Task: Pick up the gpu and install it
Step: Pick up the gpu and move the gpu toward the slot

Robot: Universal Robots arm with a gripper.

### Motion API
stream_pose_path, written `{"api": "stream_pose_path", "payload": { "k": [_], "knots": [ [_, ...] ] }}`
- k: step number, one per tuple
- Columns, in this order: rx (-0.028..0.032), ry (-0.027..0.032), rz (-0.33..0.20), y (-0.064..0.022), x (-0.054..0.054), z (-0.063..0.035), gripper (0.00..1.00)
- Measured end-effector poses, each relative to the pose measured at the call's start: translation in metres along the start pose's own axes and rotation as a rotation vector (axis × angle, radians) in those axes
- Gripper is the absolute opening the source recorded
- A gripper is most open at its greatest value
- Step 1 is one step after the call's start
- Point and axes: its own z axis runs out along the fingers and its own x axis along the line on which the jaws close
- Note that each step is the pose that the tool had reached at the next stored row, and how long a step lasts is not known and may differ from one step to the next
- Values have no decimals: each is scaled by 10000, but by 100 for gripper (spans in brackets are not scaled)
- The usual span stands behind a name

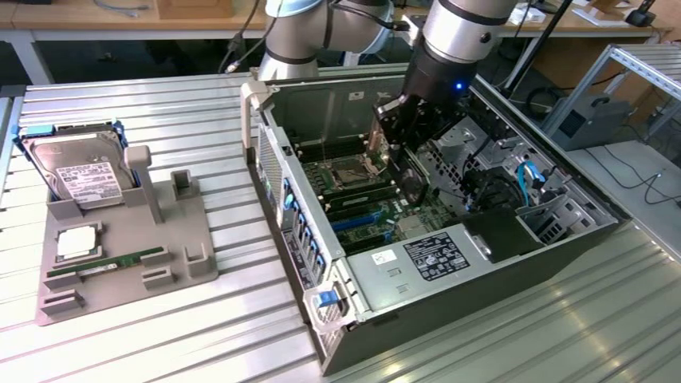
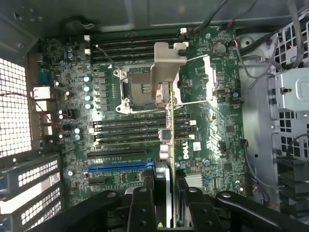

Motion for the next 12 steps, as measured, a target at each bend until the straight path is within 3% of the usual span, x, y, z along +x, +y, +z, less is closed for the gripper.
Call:
{"api": "stream_pose_path", "payload": {
  "k": [7,10,11,12],
  "knots": [
    [-2,3,-34,189,11,15,28],
    [-3,22,-330,239,-22,24,28],
    [144,23,-383,241,-30,24,28],
    [367,18,-423,243,-35,25,28]
  ]
}}
